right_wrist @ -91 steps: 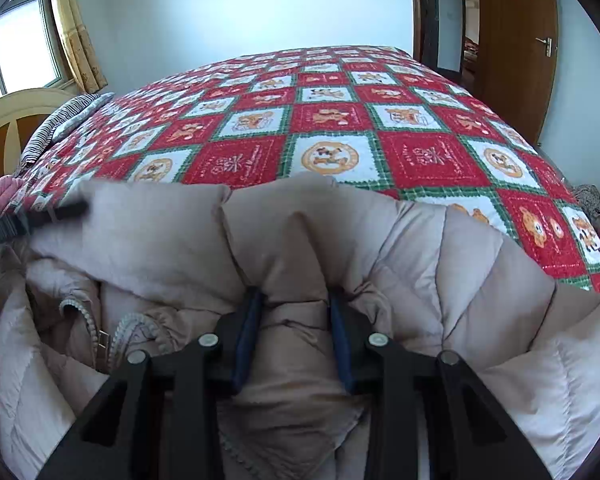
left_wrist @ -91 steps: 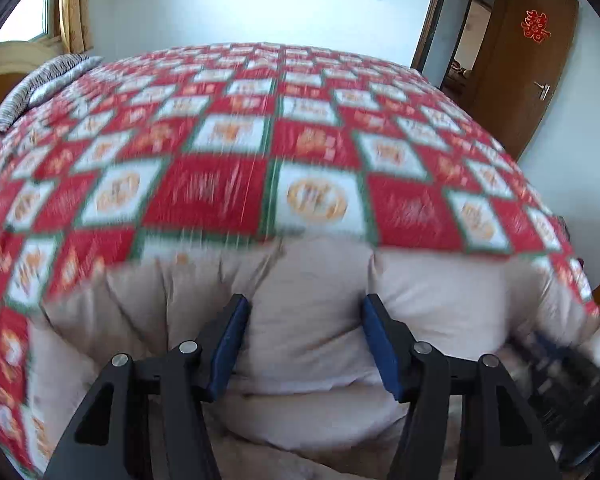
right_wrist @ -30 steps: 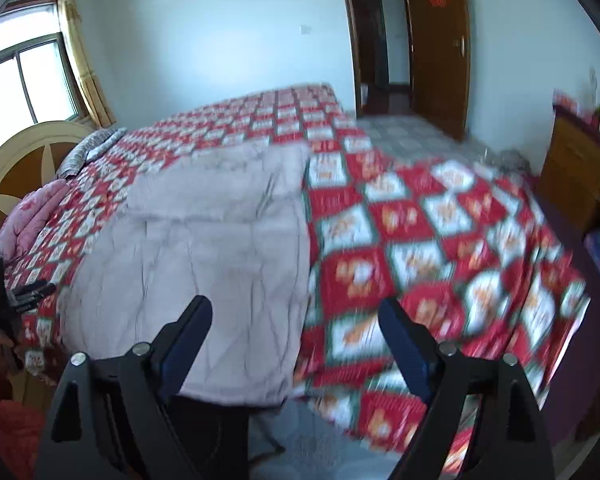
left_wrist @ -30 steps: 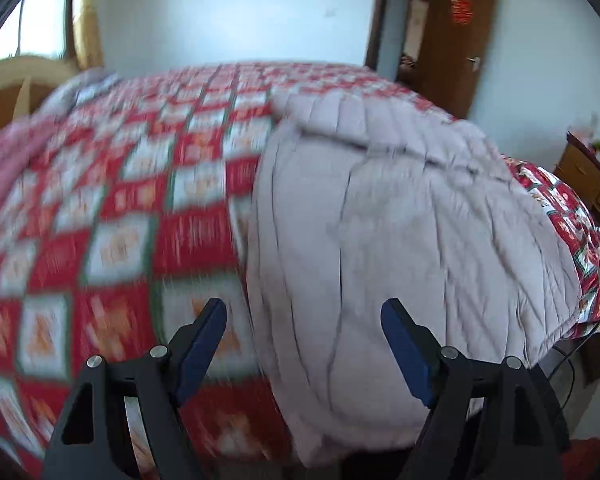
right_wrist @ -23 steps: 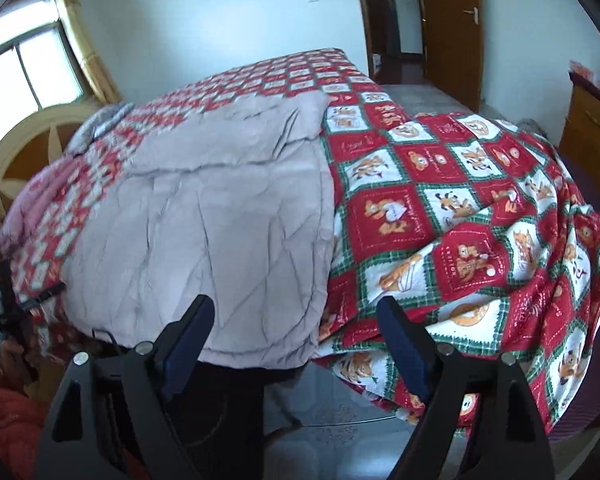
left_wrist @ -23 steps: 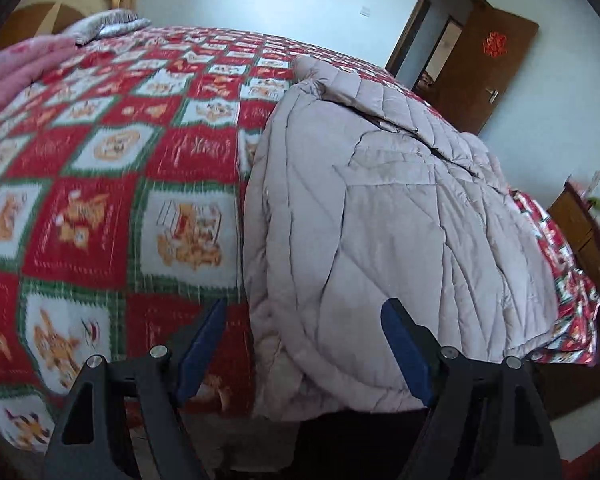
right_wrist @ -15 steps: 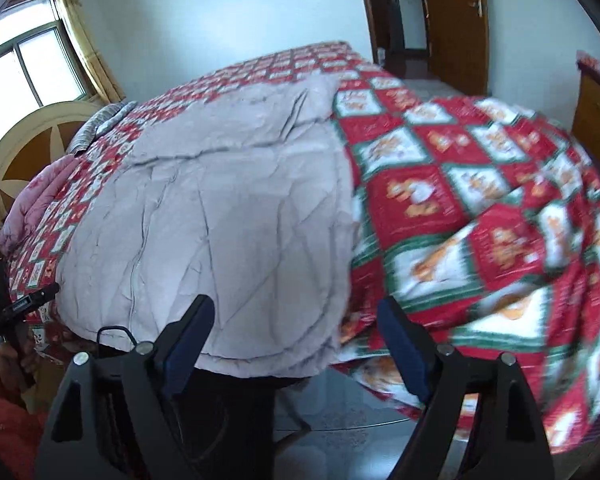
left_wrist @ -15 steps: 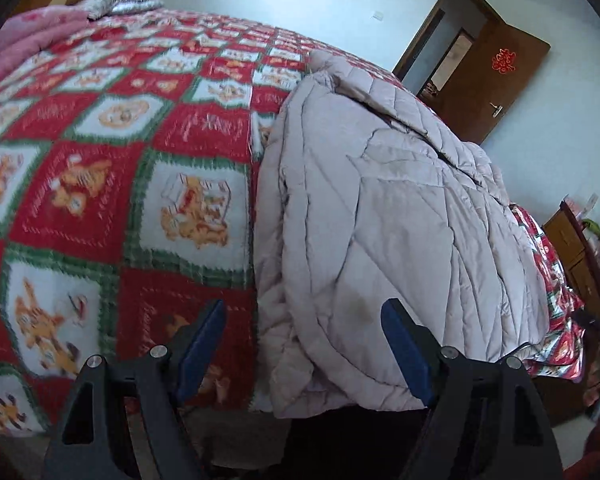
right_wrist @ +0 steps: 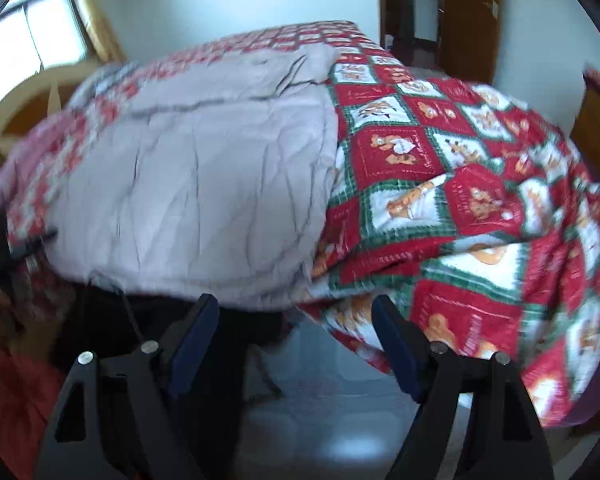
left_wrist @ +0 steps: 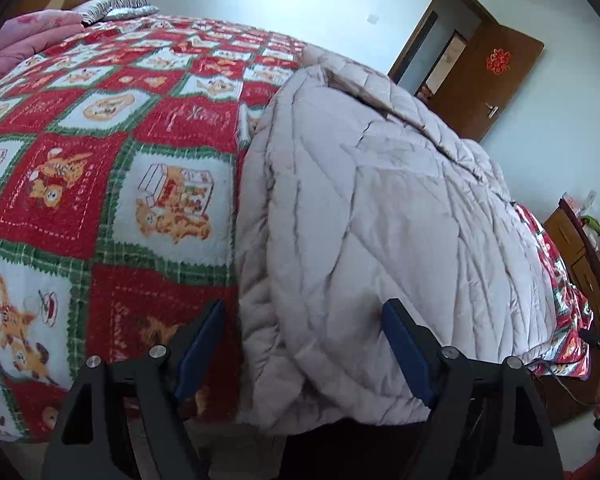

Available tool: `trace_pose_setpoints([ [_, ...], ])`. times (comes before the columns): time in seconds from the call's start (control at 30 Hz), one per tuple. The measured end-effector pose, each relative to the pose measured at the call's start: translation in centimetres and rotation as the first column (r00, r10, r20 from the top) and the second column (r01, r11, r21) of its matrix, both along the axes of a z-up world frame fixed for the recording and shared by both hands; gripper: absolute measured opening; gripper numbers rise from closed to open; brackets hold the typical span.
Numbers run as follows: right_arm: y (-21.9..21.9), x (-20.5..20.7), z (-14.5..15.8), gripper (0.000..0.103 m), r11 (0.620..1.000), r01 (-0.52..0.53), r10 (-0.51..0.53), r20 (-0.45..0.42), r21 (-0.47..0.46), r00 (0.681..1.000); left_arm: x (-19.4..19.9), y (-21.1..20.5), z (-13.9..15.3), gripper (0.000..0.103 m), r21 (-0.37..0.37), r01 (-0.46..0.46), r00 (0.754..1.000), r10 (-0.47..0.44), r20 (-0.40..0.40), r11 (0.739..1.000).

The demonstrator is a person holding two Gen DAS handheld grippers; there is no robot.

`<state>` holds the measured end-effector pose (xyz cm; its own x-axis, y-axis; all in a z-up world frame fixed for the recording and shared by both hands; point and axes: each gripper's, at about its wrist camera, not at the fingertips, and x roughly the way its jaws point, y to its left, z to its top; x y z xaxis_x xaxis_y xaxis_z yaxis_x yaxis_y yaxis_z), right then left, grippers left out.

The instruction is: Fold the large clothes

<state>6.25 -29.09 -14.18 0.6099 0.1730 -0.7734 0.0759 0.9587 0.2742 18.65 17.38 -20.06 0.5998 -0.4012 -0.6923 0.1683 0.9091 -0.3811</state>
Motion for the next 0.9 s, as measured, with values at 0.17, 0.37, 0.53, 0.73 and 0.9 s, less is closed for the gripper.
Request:
trace_pose_setpoints([
  [0.17,1.6,4.0,-3.0,0.081,1.000,-0.004,0.005,-0.037,0.030,0.999,-0.8,-0.4,0.1,0.081,0.029,0.052,0.999,-0.052,-0.001,0.998],
  [0.37,2.0,5.0,-5.6,0.065,0.985,0.000,0.011,-0.064,0.172,0.998,-1.1,0.1,-0.4,0.081,-0.008,0.037,0.999,-0.037,0.001,0.999],
  [0.53,1.0,4.9,-6.7,0.052,0.963,0.034,-0.019,-0.059,0.269,0.998,-0.8,-0.8,-0.9,0.081,-0.041,0.083,0.997,-0.083,0.002,0.996],
  [0.73,1.0,5.0,-7.1,0.030,0.942,0.028,-0.010,-0.053,0.334,0.999,-0.9,-0.7,-0.9,0.086,-0.114,0.071,0.997,-0.069,0.023,0.991],
  [0.9,0.7,3.4,-4.0,0.017,0.927,-0.012,-0.005,0.044,0.374,0.999,-1.2,-0.1,-0.1,0.044,-0.120,0.066,0.997,-0.060,0.053,0.991],
])
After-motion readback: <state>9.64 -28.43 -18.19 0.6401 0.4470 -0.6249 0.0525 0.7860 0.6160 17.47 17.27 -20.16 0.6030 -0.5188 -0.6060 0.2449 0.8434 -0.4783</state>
